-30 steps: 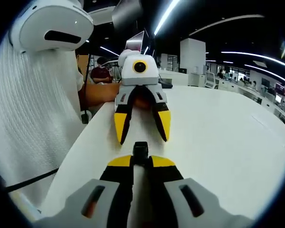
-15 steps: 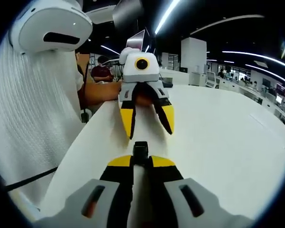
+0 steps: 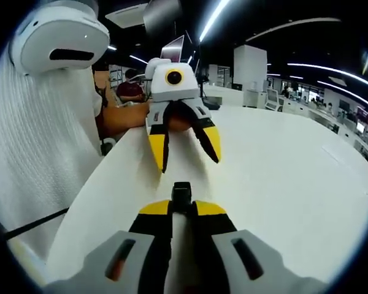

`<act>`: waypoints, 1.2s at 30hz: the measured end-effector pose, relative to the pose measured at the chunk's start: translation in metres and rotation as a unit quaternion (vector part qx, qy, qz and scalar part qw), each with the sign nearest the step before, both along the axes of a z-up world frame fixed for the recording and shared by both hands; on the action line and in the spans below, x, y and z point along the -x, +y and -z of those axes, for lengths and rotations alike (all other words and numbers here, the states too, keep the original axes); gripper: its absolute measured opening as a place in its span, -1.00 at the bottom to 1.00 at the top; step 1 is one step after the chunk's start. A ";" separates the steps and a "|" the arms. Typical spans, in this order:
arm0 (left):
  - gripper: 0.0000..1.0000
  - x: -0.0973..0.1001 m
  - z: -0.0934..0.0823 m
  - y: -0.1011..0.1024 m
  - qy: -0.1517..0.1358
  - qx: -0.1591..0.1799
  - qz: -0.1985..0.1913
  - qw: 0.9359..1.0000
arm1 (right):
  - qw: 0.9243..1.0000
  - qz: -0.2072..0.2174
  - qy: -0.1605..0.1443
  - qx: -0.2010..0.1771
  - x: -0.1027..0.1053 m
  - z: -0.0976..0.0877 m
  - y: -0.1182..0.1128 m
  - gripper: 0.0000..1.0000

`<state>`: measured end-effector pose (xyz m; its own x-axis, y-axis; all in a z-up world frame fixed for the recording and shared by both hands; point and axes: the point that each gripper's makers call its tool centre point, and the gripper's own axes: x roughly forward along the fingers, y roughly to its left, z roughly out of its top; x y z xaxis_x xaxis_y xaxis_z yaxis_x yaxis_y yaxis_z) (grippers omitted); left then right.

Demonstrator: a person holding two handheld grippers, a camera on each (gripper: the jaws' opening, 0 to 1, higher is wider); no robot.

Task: Snap the two parts of the plastic buckle together until the buckle closes and remains connected.

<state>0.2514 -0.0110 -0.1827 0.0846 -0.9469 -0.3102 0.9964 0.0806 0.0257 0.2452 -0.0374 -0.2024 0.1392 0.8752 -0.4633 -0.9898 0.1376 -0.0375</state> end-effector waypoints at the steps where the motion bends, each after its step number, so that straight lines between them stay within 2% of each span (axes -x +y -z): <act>1: -0.28 0.000 0.000 0.000 0.000 0.000 -0.001 1.000 | 1.000 0.000 0.000 0.000 -0.002 0.000 0.000 -0.76; 14: -0.28 -0.010 -0.004 0.005 -0.001 0.003 -0.023 1.000 | 1.000 -0.004 0.000 0.013 -0.019 0.000 -0.003 -0.76; 25: -0.25 -0.024 -0.004 0.010 -0.006 0.001 -0.059 0.998 | 1.000 -0.008 0.002 0.019 -0.035 -0.001 -0.005 -0.76; 36: -0.25 -0.042 -0.005 0.018 -0.011 0.000 -0.104 0.994 | 1.000 -0.002 0.000 0.028 -0.064 0.001 -0.009 -0.76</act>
